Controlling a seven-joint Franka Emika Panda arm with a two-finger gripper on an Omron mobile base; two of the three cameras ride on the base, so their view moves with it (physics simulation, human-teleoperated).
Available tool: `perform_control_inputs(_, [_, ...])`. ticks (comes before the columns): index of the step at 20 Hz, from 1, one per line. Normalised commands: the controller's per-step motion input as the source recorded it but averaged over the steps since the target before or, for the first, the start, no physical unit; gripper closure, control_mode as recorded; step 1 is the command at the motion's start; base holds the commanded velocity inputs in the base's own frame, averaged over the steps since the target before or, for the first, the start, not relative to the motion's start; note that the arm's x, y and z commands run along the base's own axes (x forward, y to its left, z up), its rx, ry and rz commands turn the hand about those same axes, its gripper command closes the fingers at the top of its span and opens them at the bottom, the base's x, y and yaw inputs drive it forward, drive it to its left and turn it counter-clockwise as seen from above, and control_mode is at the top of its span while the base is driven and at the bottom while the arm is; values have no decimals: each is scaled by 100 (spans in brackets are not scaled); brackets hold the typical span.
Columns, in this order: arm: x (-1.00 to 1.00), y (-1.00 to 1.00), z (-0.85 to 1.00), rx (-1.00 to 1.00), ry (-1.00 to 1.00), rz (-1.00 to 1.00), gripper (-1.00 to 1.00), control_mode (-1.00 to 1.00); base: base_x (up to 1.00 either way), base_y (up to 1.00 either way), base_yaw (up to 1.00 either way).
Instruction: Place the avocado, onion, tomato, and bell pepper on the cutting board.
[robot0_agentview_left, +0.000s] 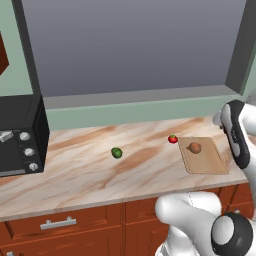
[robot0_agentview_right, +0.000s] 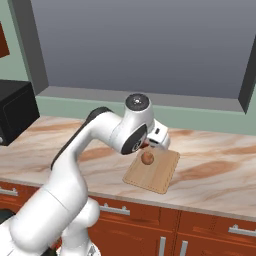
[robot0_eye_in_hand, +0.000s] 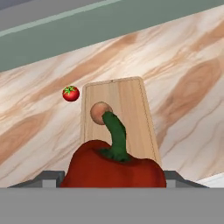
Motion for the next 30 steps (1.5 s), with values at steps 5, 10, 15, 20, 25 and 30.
perform_control_inputs(5, [68, -31, -19, 0, 17, 0, 100, -100, 0, 0, 0])
perform_control_inputs(10, [35, -28, -49, 1, 11, 4, 100, -100, 0, 0, 0])
perform_control_inputs(15, [30, -17, -60, 0, 7, 5, 100, -100, 0, 0, 0])
perform_control_inputs(20, [27, -18, -31, 0, 2, 4, 100, -100, 0, 0, 0])
perform_control_inputs(25, [18, -9, -26, 0, 3, 5, 100, -100, 0, 0, 0])
perform_control_inputs(30, [15, 0, -39, 0, 5, 8, 100, -100, 0, 0, 0])
